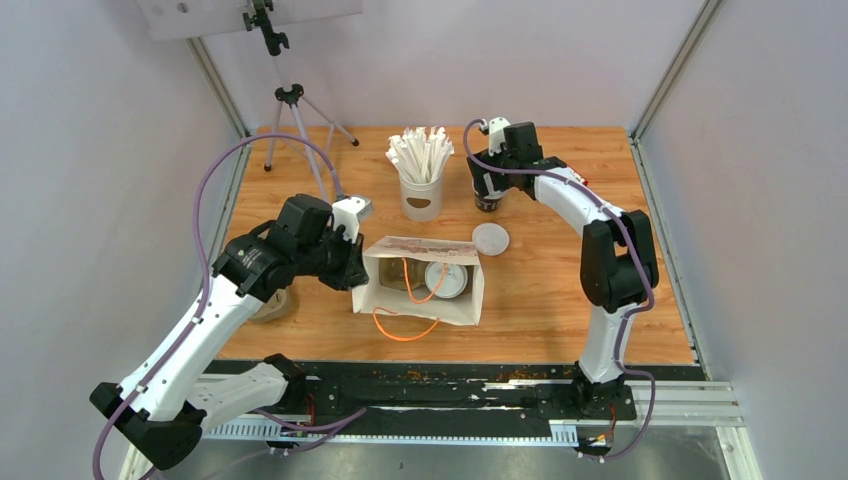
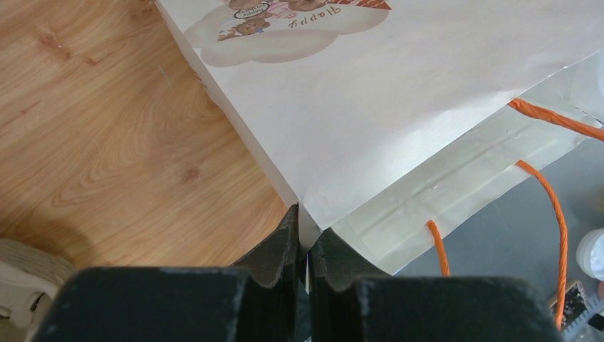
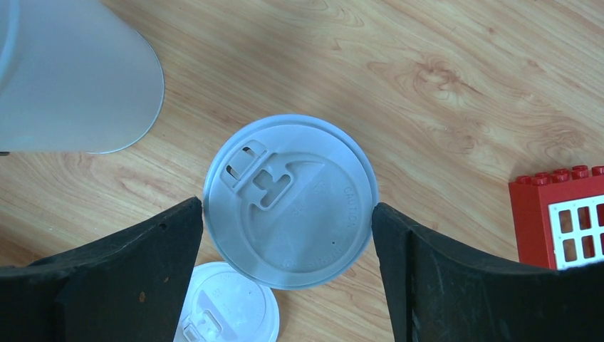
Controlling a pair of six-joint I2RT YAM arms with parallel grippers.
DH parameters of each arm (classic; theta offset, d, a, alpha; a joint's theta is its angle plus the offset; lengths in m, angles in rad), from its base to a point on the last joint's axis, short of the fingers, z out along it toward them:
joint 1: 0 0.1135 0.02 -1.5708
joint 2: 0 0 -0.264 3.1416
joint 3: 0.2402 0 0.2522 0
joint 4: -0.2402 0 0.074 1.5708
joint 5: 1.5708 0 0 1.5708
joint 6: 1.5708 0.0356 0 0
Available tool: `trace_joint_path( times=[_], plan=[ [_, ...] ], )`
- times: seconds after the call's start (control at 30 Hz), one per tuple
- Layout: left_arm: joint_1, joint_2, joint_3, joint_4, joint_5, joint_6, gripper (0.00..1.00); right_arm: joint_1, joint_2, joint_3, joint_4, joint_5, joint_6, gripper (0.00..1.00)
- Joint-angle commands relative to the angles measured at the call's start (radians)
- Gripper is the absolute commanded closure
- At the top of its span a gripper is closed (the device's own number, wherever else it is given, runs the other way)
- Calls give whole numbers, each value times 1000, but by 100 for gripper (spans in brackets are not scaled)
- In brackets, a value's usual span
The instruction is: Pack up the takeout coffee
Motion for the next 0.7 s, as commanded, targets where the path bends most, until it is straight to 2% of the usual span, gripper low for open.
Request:
trace_joint_path(
  times=[0.0, 0.3, 0.4, 0.67],
  plan=[
    [4, 0, 39, 8, 4, 20, 86, -5, 18, 37, 12, -15, 6, 13],
    [2, 4, 48, 4, 4, 20, 86, -6, 24, 37, 13, -19, 6, 19],
    [2, 3, 52, 0, 1, 18, 83, -5, 18, 37, 13, -19, 4, 21],
    [2, 1, 57, 15, 9, -3, 80, -6, -13, 35, 7, -9, -18, 22]
  ],
)
